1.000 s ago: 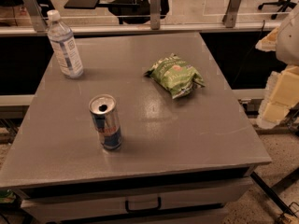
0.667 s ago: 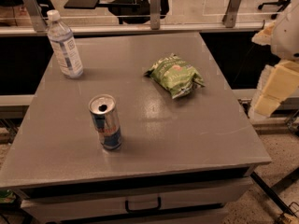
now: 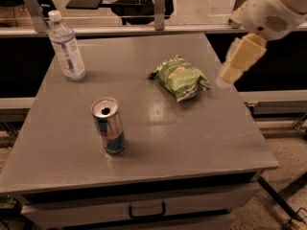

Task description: Move blue plastic bottle near redbull can

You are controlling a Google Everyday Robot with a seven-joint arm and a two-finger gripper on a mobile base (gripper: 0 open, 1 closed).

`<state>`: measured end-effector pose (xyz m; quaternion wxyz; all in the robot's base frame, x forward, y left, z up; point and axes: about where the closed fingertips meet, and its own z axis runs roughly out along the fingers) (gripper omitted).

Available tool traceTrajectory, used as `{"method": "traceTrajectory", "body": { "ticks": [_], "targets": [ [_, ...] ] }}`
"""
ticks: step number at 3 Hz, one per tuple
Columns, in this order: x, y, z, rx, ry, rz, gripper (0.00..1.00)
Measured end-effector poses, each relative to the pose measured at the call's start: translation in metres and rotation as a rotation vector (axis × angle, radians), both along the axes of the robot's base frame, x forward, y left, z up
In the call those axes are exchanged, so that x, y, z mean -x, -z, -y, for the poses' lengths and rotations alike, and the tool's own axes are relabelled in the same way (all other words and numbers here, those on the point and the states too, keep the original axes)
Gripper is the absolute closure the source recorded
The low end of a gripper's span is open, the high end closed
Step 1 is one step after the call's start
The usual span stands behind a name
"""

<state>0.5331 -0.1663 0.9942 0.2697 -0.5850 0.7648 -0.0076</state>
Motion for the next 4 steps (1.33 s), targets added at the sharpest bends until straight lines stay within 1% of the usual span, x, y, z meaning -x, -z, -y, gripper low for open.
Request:
{"method": "traceTrajectory", "body": {
  "ticks": [1,2,3,4],
  "targets": [
    [-0.054,-0.005,-0.045,-0.120,-0.040,0.020,0.00],
    [-0.088,-0.006,-0.085,-0.173,-0.085,0.024,0.00],
    [-0.118,-0.004,-0.142,-0.209,-0.161,0.017,0.00],
    [-0.132,-0.001,-0.178,-0.225,-0.205,0.008,0.00]
  ]
}}
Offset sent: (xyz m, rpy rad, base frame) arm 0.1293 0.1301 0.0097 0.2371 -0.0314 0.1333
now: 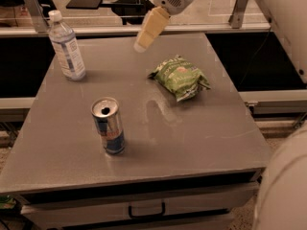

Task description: Move blue plastic bottle near redbull can

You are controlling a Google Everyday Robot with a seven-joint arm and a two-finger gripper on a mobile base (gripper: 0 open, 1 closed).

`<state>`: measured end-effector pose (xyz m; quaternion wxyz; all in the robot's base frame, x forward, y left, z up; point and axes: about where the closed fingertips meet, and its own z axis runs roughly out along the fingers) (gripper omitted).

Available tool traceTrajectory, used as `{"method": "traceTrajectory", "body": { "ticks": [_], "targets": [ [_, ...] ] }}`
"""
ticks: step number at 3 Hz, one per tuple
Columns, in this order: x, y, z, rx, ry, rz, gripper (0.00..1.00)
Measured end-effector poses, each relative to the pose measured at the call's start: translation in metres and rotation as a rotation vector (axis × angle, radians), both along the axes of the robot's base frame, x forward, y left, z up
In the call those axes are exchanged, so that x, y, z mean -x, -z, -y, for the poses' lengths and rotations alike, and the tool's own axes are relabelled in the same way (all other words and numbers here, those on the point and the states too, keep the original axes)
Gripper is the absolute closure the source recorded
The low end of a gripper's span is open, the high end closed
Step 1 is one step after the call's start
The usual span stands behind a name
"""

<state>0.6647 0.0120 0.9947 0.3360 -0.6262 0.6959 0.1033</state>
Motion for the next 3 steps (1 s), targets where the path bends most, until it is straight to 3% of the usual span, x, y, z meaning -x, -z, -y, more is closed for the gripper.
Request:
{"method": "traceTrajectory", "body": {
  "ticks": [2,3],
  "targets": [
    [-0.029,0.016,-0.081,-0.050,-0.036,-0.014,0.00],
    [-0.040,0.023,-0.105,-0.076,-0.034,-0.027,0.00]
  ]
}}
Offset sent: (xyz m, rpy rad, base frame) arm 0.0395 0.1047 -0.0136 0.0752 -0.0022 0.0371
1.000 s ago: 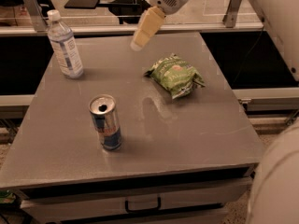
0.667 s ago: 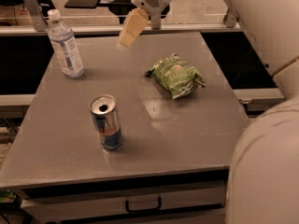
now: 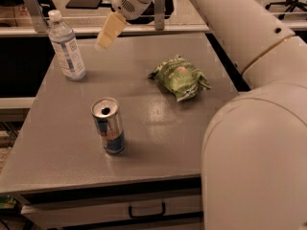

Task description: Move blue plastic bottle near redbull can

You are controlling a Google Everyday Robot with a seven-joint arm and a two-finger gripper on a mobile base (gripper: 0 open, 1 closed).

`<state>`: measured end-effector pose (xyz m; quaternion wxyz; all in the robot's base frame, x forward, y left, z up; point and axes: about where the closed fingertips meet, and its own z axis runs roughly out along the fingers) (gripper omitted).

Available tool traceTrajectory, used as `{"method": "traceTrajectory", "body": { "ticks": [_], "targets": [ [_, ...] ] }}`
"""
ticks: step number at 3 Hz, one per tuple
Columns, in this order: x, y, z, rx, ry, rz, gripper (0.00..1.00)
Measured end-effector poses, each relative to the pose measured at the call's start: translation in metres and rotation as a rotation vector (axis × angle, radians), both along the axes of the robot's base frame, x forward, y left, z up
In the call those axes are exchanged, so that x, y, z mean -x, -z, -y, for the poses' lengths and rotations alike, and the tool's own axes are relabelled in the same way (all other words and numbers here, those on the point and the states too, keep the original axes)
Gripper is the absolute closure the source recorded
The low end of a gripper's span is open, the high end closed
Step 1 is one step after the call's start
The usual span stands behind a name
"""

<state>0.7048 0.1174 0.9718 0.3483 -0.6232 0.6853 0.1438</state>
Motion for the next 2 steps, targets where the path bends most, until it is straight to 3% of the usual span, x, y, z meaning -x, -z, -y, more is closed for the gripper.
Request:
{"method": "traceTrajectory", "body": {
  "ticks": [2],
  "targets": [
    [-0.016,0.020,-0.058,-0.063,-0.006,-0.033,0.00]
  ]
}}
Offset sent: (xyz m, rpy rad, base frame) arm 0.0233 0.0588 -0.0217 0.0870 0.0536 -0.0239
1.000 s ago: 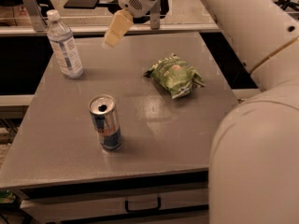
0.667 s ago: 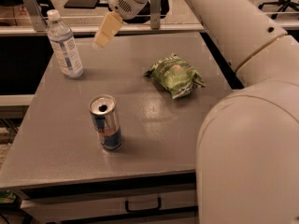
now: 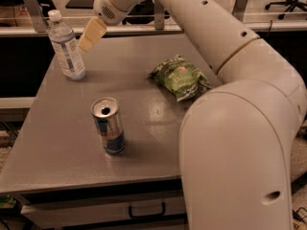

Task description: Move blue plastic bottle near redbull can

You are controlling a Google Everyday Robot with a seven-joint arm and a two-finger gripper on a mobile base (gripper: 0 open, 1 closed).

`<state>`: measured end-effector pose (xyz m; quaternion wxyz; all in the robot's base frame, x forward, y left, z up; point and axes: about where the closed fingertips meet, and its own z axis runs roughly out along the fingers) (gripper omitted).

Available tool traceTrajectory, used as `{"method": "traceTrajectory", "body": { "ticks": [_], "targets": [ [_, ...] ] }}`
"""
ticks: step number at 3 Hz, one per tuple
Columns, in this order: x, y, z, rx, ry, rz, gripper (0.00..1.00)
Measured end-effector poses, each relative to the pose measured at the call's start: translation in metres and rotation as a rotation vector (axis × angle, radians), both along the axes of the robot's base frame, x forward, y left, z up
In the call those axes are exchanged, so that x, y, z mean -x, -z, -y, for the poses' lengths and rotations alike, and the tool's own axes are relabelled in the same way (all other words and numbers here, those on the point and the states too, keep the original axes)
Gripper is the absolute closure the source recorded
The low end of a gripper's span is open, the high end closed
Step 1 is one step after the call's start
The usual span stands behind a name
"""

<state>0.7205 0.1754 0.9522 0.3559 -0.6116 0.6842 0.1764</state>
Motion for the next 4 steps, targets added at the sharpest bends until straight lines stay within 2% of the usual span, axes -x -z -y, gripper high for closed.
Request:
{"method": "traceTrajectory", "body": {
  "ticks": [1,2,4],
  "targets": [
    [0.000,0.000,0.000,0.000,0.000,0.000,0.00],
    [0.007,0.011,-0.011,0.002,-0.026,-0.033,0.00],
    [0.021,0.036,-0.050,-0.031,-0.104,-0.099,0.00]
  ]
}}
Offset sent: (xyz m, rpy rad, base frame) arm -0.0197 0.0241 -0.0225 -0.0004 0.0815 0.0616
